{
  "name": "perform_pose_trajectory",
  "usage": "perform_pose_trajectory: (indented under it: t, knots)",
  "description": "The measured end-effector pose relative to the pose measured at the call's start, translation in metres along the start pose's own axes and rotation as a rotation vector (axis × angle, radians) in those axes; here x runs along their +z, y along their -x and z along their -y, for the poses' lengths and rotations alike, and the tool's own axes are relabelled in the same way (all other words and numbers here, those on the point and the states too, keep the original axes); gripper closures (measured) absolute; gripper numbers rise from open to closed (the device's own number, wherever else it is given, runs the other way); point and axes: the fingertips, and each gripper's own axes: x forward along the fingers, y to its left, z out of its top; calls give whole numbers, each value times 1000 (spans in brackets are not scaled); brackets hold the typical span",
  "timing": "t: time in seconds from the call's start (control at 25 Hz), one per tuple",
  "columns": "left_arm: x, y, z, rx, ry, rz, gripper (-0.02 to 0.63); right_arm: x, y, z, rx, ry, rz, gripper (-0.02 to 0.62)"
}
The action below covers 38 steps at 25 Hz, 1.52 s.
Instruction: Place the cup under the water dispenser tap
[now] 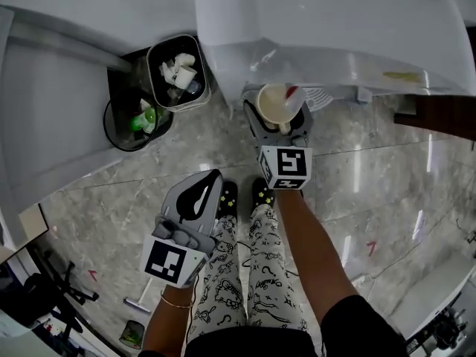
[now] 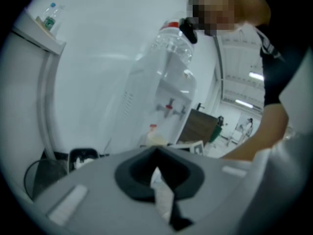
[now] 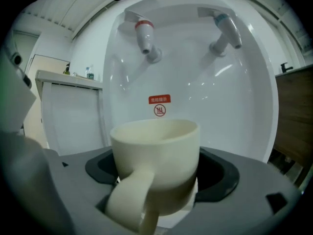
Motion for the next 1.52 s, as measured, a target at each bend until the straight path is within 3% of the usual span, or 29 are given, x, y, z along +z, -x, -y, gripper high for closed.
perform_pose_trajectory:
  t: [0.4,0.68,0.84,1.0,1.12,1.52]
  knots:
    - [4,2,8,-15,50,5,618,-11,-2,-3,39,62,-105,176]
    - [8,-1,19,-48,82,30,618,-17,-6,-4,49,40,-265,175]
    - [7,-3,22,-51,61,5,618,-16,-7,-5,65,-1,-281,167]
    - [12,-6,30,-67,62,5,618,-19,-7,-8,105,60,-318,166]
    - [16,-8,34,-80,68,34,618,-17,-7,-8,119,48,-306,161]
    - [4,-7,40,-70,72,-4,618,-14,1,-12,151,9,-266,133]
